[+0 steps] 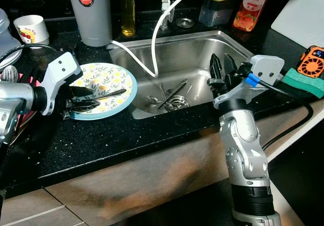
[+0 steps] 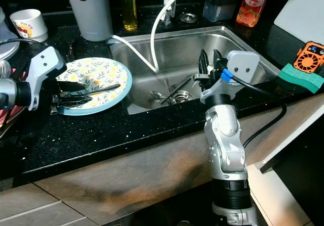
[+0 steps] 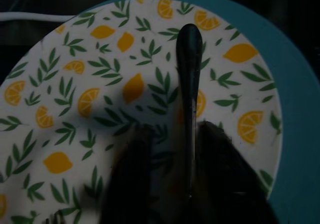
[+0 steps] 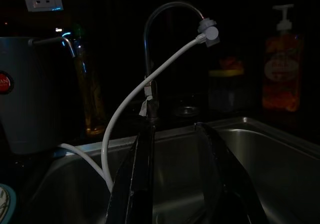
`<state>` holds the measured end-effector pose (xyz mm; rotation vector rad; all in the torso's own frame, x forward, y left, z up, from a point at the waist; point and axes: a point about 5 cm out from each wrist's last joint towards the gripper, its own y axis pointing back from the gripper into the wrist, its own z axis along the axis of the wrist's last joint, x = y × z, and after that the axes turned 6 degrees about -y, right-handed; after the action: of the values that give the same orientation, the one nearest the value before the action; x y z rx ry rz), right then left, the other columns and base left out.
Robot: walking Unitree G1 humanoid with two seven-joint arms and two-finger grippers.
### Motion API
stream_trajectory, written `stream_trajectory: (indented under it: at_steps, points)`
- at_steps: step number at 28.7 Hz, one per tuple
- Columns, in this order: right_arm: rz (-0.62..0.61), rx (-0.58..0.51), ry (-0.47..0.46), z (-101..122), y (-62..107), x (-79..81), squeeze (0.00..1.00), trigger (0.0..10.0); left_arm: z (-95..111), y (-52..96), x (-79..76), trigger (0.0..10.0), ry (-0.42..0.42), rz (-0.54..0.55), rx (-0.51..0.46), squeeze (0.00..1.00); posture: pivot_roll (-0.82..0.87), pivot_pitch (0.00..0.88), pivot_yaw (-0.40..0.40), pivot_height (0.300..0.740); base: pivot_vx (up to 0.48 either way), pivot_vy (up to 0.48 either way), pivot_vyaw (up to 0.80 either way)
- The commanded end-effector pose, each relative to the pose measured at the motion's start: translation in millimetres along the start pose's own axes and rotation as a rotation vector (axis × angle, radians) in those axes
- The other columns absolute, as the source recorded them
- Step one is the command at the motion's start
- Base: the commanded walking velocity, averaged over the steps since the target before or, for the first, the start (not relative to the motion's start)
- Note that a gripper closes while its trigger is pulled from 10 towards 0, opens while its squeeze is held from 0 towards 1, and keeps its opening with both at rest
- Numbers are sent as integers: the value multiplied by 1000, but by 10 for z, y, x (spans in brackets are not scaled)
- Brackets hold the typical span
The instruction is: Kitchen organization
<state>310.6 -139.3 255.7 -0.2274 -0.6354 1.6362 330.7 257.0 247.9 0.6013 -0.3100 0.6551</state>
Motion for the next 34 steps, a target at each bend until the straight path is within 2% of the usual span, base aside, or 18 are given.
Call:
stream_trajectory:
  at_steps: [1,9,11,12,14,15,20,22,23,25,27,28,29,30,31,32,33,34]
  points:
    - [-2,-3,5,2,0,-14,0,10000,-237,-117,-136,0,57,-43,85,0,121,104,-16,740,0,0,0]
    - [0,-6,12,22,-12,-38,0,10000,132,-108,64,0,1,131,-95,0,113,104,-28,740,0,0,0]
    - [2,-6,13,28,-17,-38,0,10000,416,-79,208,0,-26,260,-225,0,114,104,-33,740,0,0,0]
    - [4,-7,12,30,-22,-35,0,10000,694,-28,351,10000,4,392,-378,0,109,103,-37,740,0,0,0]
    - [8,-8,12,34,-32,-28,0,10000,1127,67,502,10000,88,552,-646,0,102,99,-41,740,0,0,0]
    - [10,-8,13,37,-36,-24,0,10000,1260,80,513,10000,113,581,-727,0,102,99,-41,740,0,0,0]
    - [12,-11,14,46,-43,-22,0,10000,1414,21,497,10000,165,614,-821,0,88,90,-43,740,0,0,0]
    - [11,-11,17,47,-50,-33,0,10000,1484,-133,455,10000,220,626,-850,0,85,84,-48,740,0,0,0]
    - [11,-11,17,47,-50,-33,0,10000,1484,-133,455,10000,220,626,-850,0,85,84,-48,740,0,0,0]
    - [13,-12,20,47,-61,-37,0,10000,1489,-521,335,10000,271,657,-777,0,81,73,-50,740,0,0,0]
    - [13,-12,20,47,-61,-37,0,10000,1489,-521,335,10000,271,657,-777,0,81,73,-50,740,0,0,0]
    - [14,-15,21,48,-73,-38,0,10000,1498,-769,234,10000,314,649,-751,0,81,66,-50,740,0,0,0]
    - [14,-15,21,48,-73,-38,0,10000,1498,-769,234,10000,314,649,-751,0,81,66,-50,740,0,0,0]
    - [17,-17,25,55,-81,-50,0,10000,1516,-1111,60,10000,357,602,-700,0,71,57,-62,740,0,0,0]
    - [18,-18,28,61,-88,-62,0,10000,1540,-1321,-71,10000,384,567,-669,0,67,56,-72,740,0,0,0]
    - [18,-18,28,61,-88,-62,0,10000,1540,-1321,-71,10000,384,567,-669,0,67,56,-72,740,0,0,0]
    - [28,-18,31,73,-102,-56,0,10000,1557,-1534,-220,10000,405,508,-613,0,61,53,-88,740,0,0,0]
    - [28,-18,31,73,-102,-56,0,10000,1557,-1534,-220,10000,405,508,-613,0,61,53,-88,740,0,0,0]
